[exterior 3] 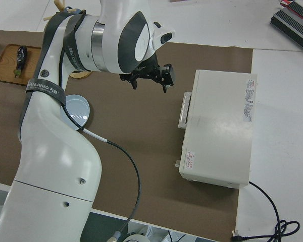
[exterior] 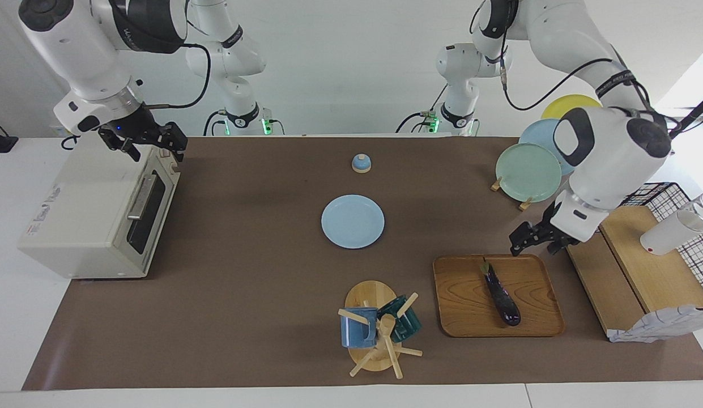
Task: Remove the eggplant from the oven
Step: 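Release the eggplant on the tray and lift the left gripper away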
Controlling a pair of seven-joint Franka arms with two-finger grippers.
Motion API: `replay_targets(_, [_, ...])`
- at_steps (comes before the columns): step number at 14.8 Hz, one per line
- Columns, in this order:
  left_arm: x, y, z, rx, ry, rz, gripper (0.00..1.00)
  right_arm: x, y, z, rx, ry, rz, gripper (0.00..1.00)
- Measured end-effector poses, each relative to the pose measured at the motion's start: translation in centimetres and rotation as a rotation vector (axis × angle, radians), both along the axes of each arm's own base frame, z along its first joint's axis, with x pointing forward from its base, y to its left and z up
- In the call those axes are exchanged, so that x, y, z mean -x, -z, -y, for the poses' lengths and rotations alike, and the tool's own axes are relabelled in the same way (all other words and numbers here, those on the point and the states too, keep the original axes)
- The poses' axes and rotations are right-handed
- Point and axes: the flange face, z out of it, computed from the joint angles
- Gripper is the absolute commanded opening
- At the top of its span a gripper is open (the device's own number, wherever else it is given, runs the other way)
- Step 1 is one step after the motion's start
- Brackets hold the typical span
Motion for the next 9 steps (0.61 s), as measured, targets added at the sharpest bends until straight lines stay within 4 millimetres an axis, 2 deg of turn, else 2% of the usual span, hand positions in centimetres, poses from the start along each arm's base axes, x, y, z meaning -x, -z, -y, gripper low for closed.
replay_targets(2, [2.2,-3.3,-0.4,-0.023,0.005,-0.023,1.0,0.0,0.0,0.0,0.0,0.0,0.0,1.0])
replay_targets(4, [4.2,-5.6,-0.5,-0.03,0.009,-0.047,1.0,0.0,0.0,0.0,0.0,0.0,0.0,1.0])
replay_targets(6, [6.1,-6.9,-0.5,-0.034,0.014,-0.072,1.0,0.0,0.0,0.0,0.0,0.0,0.0,1.0])
replay_targets(9, [8.3,-7.5,-0.4,-0.039,0.019,-0.098,1.0,0.0,0.0,0.0,0.0,0.0,0.0,1.0])
